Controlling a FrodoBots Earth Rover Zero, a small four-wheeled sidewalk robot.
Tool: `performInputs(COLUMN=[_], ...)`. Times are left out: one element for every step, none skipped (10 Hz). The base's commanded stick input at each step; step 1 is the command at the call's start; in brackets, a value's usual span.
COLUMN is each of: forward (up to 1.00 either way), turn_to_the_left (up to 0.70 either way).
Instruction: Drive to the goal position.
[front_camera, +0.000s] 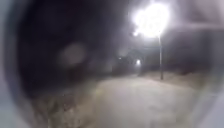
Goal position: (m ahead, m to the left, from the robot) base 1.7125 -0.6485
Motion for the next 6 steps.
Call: performInputs(forward=[1.00,1.00,1.00,1.00,1.00,1.00], turn_to_the_left=[0.01,-0.01,-0.02,-0.04,-0.05,-0.07])
